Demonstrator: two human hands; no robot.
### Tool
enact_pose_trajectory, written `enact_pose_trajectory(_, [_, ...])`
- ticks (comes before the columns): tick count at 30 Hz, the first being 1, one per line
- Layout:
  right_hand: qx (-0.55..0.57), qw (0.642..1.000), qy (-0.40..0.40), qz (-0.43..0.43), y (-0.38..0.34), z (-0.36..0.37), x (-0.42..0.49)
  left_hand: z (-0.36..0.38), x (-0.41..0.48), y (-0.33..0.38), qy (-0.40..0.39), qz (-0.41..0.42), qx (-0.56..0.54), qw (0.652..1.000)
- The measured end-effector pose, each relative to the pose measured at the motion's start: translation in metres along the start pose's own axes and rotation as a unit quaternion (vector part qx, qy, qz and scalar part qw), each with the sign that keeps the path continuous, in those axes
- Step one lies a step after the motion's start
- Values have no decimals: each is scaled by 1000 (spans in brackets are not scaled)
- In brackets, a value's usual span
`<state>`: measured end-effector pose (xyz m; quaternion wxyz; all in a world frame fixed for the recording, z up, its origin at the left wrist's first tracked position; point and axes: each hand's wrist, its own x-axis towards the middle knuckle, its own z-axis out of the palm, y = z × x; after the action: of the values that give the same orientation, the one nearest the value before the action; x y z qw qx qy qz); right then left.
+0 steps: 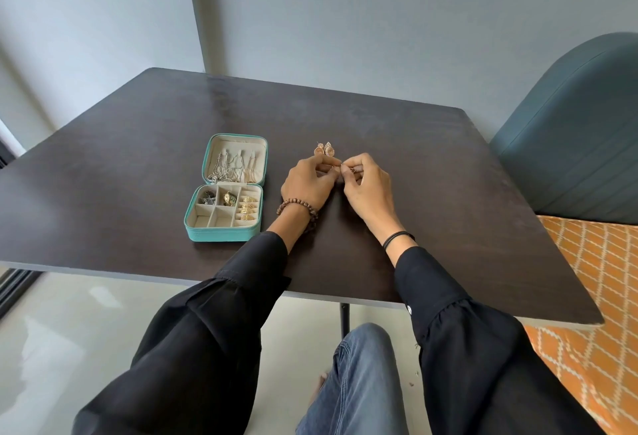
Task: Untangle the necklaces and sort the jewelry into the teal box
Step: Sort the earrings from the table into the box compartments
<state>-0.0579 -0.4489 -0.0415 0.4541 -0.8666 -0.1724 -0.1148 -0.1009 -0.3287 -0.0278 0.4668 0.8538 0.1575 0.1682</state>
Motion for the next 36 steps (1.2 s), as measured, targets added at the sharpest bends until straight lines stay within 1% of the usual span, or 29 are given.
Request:
enact_pose_trajectory(6, [12,1000,-17,-23,-2,-8,-8,-2,-3,-4,-6,2,-33,999])
enact_pose_trajectory(12, [38,999,-17,-4,0,-12,-17,-4,-11,-6,-14,9,-57,998])
enact_pose_trajectory(16, [22,999,-26,-3,-1,-16,-25,-4,-18,-5,-15,7,-79,997])
enact_pose_trajectory(25, [8,1000,-19,6,-7,-28,-51,-7,-41,-2,-36,0,-110,993])
enact_pose_trajectory(31, [57,996,13,66,-16,-31,-76,-12,-65,6,-29,-22,-194,980])
enact_pose_trajectory(33, [109,988,11,107,-18,-34,-81,-13,-73,8,-23,-23,-200,979])
enact_pose_trajectory(36, [213,963,13,164,-24,-41,-88,-14,-84,10,-16,-36,-245,969])
